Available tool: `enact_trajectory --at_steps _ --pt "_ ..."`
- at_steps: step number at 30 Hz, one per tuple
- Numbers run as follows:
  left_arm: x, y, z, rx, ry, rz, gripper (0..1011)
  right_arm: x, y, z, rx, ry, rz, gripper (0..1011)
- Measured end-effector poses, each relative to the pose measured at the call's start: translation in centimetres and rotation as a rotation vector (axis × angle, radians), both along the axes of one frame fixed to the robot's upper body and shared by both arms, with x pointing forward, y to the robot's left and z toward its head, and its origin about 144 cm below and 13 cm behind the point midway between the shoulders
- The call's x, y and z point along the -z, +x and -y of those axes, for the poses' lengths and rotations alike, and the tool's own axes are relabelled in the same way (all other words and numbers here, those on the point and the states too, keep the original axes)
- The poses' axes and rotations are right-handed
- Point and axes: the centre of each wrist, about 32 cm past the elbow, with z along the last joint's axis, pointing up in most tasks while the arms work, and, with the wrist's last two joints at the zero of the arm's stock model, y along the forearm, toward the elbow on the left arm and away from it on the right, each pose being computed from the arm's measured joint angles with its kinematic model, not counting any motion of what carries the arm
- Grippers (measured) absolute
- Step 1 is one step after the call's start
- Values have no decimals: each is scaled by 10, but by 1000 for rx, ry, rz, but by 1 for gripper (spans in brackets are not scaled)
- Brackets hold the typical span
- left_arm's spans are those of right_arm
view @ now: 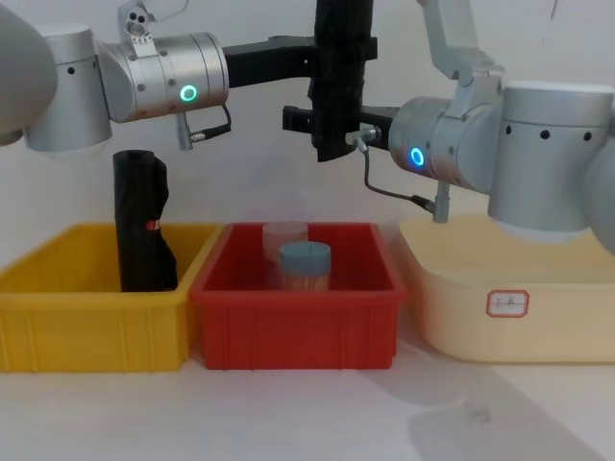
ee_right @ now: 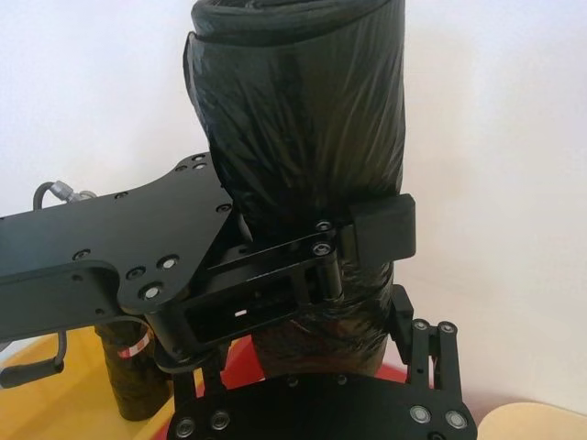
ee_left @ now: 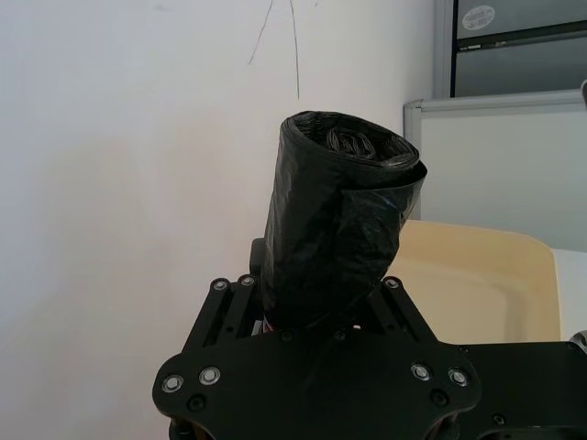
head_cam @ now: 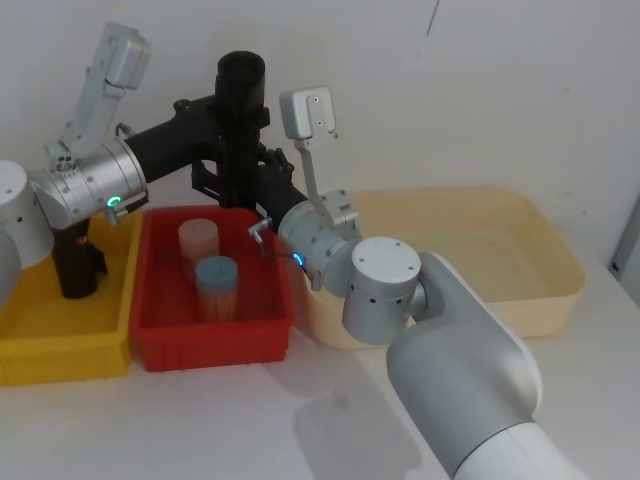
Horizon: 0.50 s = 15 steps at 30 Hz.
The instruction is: Pick up the garbage bag with the one hand and transfer it to the other hand.
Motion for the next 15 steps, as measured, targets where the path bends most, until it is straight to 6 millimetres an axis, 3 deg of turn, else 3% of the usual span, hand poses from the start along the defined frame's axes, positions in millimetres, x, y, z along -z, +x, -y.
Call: enact_trajectory --at_steps 8,15 --pt "0 0 0 0 0 0 403 0 1 -1 -1 9 0 909" --pt "0 0 0 0 0 0 403 0 2 -2 -1 13 1 718"
